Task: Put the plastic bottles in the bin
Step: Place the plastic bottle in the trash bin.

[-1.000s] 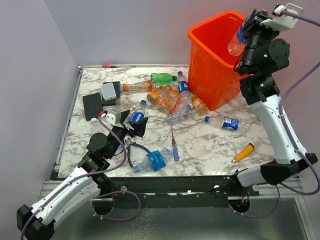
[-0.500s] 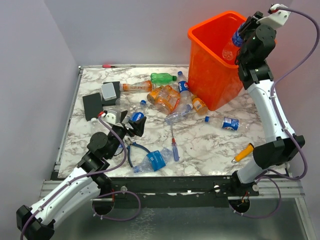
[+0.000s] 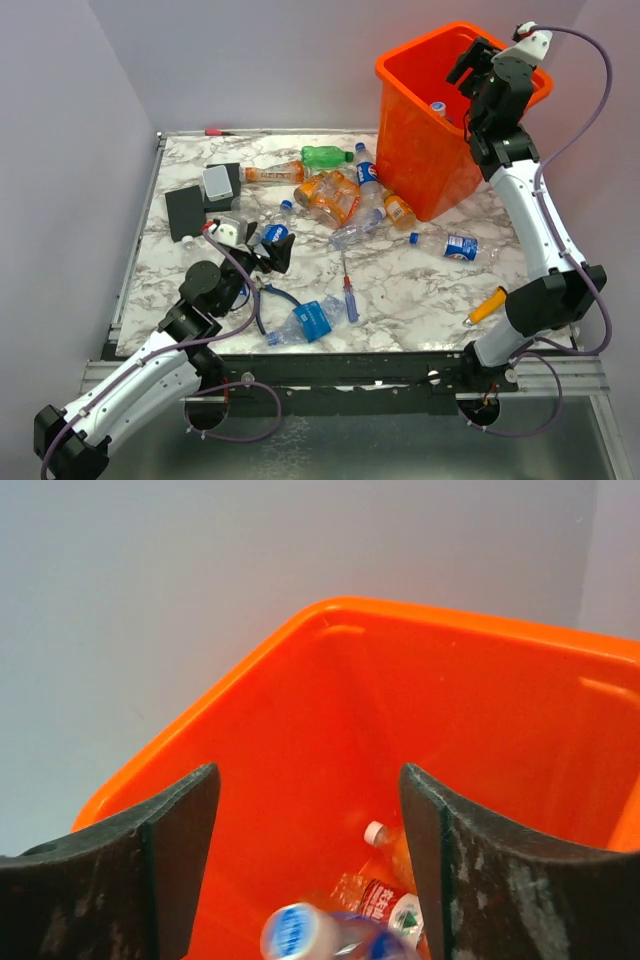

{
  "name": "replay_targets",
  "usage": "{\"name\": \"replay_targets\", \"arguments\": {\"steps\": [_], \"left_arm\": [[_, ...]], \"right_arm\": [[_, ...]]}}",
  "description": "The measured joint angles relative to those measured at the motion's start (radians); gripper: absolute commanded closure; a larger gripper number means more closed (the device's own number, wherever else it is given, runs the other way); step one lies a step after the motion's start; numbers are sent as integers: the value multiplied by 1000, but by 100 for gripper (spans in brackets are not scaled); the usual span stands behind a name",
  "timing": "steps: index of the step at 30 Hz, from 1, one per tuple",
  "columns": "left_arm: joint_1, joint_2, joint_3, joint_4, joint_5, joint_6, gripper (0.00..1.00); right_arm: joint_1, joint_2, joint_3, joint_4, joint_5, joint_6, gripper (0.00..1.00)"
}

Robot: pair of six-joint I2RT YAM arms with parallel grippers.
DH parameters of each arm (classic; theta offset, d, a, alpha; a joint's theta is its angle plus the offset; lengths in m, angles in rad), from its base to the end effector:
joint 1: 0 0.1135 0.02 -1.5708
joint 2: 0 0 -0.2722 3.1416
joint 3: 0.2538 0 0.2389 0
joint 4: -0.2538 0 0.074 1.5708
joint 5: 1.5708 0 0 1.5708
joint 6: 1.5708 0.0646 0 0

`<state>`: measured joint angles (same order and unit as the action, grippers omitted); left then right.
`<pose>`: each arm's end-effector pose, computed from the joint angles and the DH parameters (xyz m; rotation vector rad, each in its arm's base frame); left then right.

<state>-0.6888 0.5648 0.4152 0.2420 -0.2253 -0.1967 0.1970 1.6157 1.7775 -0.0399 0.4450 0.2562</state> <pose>0.1358 -0.0931 0.2967 0.1840 1.4937 -0.5492 0.3802 0.0475 0.4980 0.4036 1.4041 0.0473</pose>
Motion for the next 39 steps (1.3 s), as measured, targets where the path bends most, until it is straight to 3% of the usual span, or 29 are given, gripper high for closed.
{"name": "replay_targets", "arguments": {"steps": [8,14,19,23,27,31,39], "left_arm": [[0,16,2,-2,0,0,1],[0,58,32,-21,-7,-13,1],[0,80,49,-50,-42,-31,1],[0,97,61,-82,-51,-29,1],[0,138,95,-115,11,-19,1],[-23,216,140,-168,91,-29,1],[-38,263,151,-275,48,-148,1]], "right_arm": [[0,-42,34,-69,-144,64,21],[40,-274,-89,-34,-399,145,21],[134,-521,-323,50,-641,192,22],[163,-683,-621,140,-780,269,23],[188,-773,-981,166,-848,348,25],[193,-805,-1249,87,-869,398,26],[195,-942,-1394,32,-848,426,27]]}}
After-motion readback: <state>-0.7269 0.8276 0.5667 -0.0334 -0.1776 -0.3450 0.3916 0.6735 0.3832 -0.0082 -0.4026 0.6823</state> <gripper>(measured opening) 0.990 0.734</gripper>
